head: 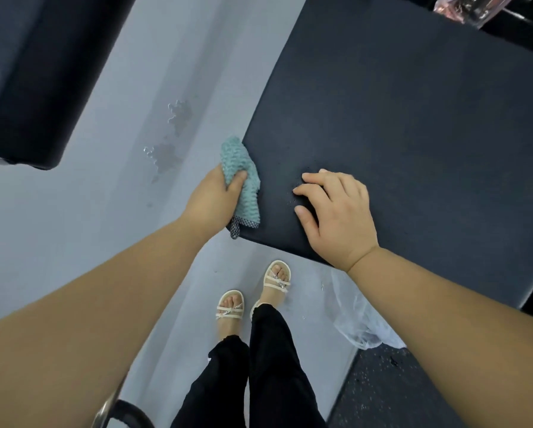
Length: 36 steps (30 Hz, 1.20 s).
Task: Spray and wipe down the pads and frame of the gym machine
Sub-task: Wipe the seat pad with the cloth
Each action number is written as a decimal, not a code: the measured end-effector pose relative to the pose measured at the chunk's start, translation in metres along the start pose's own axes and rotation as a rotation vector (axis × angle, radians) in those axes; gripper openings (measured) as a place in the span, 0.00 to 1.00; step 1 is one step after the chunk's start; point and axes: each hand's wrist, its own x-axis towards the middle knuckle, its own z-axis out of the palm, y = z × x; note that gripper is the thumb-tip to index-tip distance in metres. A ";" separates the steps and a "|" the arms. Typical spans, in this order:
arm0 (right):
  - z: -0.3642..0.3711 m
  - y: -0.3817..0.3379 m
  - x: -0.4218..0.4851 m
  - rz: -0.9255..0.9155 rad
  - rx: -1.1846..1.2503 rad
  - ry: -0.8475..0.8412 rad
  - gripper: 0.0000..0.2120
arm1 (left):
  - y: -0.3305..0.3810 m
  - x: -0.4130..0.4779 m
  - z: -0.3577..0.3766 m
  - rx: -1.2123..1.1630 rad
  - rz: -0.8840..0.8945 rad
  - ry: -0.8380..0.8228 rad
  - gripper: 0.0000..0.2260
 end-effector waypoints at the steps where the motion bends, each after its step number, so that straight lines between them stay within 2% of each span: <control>1: -0.003 0.000 0.009 0.026 0.014 -0.004 0.10 | 0.003 0.004 -0.001 -0.011 0.012 -0.005 0.15; 4: -0.014 0.011 0.055 0.089 -0.012 -0.048 0.10 | 0.034 0.041 0.005 -0.014 0.048 0.038 0.17; 6: -0.018 0.035 0.079 0.076 -0.107 -0.042 0.09 | 0.064 0.075 0.012 -0.019 0.064 0.080 0.18; 10: -0.012 0.067 0.087 0.011 -0.118 -0.023 0.11 | 0.092 0.106 0.019 -0.038 0.110 0.127 0.17; 15: -0.012 0.070 0.089 0.064 0.111 0.009 0.14 | 0.074 0.076 0.005 0.145 0.036 0.078 0.16; 20: -0.012 0.068 0.087 0.090 0.162 0.026 0.16 | 0.097 0.095 0.006 0.089 0.059 0.064 0.18; 24: -0.008 0.071 0.087 0.088 0.149 0.039 0.15 | 0.138 0.149 0.026 0.234 0.186 0.088 0.25; 29: -0.009 0.070 0.088 0.103 0.179 0.038 0.15 | 0.146 0.135 0.050 0.793 0.377 0.115 0.26; 34: -0.016 0.069 0.088 0.233 0.427 0.118 0.11 | 0.082 0.055 0.046 0.774 0.727 -0.074 0.27; 36: -0.020 0.071 0.088 0.284 0.479 0.145 0.11 | 0.045 0.036 0.031 0.822 0.744 -0.092 0.25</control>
